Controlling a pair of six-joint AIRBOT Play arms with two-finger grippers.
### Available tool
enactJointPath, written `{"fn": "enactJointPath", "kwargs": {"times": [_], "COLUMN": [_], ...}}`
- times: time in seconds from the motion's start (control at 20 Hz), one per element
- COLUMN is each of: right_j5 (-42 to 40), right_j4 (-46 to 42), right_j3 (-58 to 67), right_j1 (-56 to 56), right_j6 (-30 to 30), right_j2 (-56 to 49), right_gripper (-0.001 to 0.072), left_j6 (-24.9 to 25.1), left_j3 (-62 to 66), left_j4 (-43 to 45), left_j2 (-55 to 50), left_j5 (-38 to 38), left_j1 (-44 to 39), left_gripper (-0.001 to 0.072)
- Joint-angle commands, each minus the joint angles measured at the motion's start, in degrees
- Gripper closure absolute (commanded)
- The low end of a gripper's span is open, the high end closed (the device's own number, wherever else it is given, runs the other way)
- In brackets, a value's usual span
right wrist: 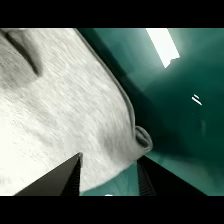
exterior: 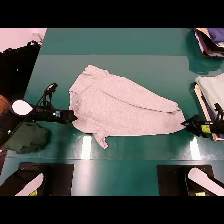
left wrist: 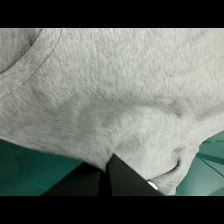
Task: Fold the shirts.
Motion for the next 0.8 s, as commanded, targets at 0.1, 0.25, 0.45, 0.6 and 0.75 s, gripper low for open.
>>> {"fn": "enactJointPath", "kwargs": {"times": [0.1,0.25,0.45,0.6,0.75], "right_j5": [-3.63,-1.97,-0.96,-1.05,-0.09], "right_j4": [0.96,0.98,1.36,1.38,1.01], "right_j3": [-0.13,3.08,18.03,32.44,46.75], "right_j1": [6.99,9.55,12.61,13.90,13.90], "right_j6": [-0.37,-0.39,0.55,1.49,1.49], "right_j2": [0.44,6.08,15.41,19.67,21.79], "right_gripper": [0.0695,0.0696,0.0696,0.0696,0.0696], "left_j6": [0.04,0.04,1.07,1.05,-0.09], "left_j3": [0.44,6.67,25.57,42.62,61.00], "left_j4": [0.22,2.56,2.93,2.95,2.93], "left_j2": [0.17,0.37,0.37,0.37,0.37], "left_j5": [-2.60,-9.29,-14.84,-18.25,-20.63], "left_j1": [0.00,0.00,0.00,0.00,0.00], "left_gripper": [0.0687,0.0687,0.0686,0.0686,0.0686]}}
